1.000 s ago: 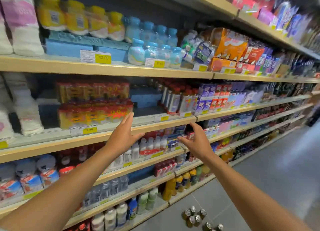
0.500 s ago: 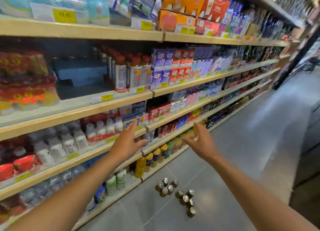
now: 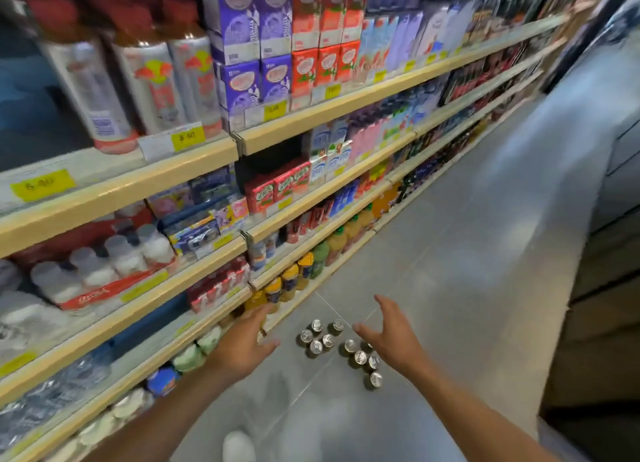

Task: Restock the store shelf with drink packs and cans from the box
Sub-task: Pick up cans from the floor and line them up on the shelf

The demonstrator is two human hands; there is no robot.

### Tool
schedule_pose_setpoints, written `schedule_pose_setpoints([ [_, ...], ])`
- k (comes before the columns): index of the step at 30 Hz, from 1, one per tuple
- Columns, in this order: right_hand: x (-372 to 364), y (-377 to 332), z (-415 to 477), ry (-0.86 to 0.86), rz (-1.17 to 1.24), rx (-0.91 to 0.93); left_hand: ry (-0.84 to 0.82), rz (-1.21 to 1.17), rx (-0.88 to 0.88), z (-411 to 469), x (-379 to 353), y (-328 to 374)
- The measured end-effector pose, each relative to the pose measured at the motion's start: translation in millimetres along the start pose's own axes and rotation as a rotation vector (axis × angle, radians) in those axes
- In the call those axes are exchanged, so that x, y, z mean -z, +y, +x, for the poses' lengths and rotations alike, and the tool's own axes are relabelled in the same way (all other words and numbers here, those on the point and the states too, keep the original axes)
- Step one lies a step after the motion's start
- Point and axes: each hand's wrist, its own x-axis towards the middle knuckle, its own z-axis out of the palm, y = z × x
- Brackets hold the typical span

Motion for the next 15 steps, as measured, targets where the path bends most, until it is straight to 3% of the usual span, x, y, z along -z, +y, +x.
schedule_pose_setpoints([
  [6,-74.1,67.8,77.5,-0.155,0.033,-0.184,-0.27,0.003,0.073,104.9,-66.5,-52.6],
  [15,-231.1,175.7,176.6,-0.403,-0.054,-0.236,-0.402,0.039,0.175,198.8,-223.8,-157.4],
])
